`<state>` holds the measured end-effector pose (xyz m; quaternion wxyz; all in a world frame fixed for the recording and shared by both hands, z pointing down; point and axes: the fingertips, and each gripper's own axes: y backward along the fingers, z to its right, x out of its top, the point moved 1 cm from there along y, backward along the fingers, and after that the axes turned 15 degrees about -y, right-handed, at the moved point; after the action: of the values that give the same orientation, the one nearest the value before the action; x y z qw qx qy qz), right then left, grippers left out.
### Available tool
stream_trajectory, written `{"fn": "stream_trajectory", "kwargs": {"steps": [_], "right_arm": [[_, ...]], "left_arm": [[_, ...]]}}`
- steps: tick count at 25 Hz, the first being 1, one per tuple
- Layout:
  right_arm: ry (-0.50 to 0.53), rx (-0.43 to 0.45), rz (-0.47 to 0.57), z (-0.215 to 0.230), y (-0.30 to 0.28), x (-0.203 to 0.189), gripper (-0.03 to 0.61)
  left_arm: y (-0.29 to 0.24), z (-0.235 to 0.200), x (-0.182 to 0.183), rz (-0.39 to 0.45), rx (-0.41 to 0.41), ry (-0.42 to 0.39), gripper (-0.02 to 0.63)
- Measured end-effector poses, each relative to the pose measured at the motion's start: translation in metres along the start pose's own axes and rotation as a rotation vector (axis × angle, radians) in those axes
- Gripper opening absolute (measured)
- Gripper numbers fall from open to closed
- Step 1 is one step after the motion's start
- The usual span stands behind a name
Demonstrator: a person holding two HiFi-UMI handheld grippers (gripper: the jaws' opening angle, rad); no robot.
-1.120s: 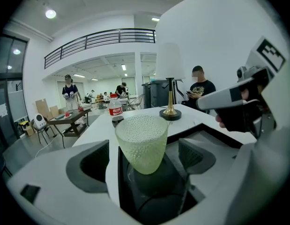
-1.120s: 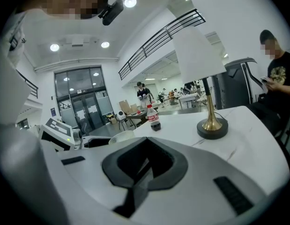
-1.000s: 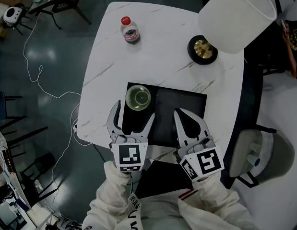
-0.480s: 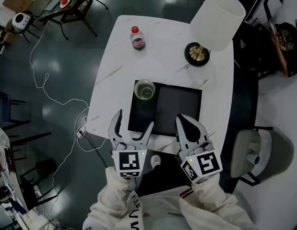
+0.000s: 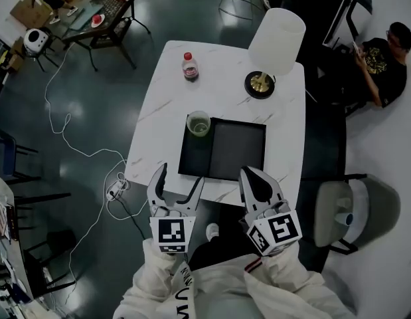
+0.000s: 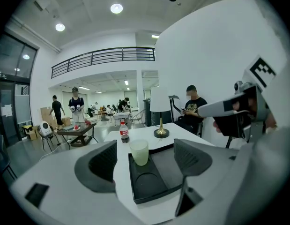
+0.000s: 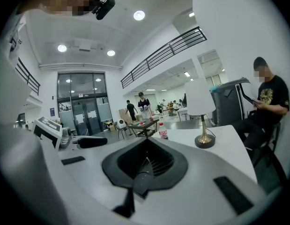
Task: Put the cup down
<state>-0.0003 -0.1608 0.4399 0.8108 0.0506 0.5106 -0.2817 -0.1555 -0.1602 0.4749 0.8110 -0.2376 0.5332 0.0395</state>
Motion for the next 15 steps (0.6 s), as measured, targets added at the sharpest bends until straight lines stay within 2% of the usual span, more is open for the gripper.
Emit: {"fn": "stream_trajectory", "kwargs": {"steps": [12,14,15], "right_arm": [[0.023,-0.009,0.051,-0.033,0.064,0.008,0.006],[0.029,-0.01,0.052,-0.036,0.074,0.007,0.006],[0.032,-0.01,0.053,-0.039,0.079,0.007,0.006]], "left_arm": [[0.068,0.022,0.025,0.058,-0.021,-0.019,0.35],[0.082,0.026,0.033,0.09,-0.018,-0.02,0.303],[0.09,0.028,0.037,0.105,-0.018,-0.022,0.299]]}}
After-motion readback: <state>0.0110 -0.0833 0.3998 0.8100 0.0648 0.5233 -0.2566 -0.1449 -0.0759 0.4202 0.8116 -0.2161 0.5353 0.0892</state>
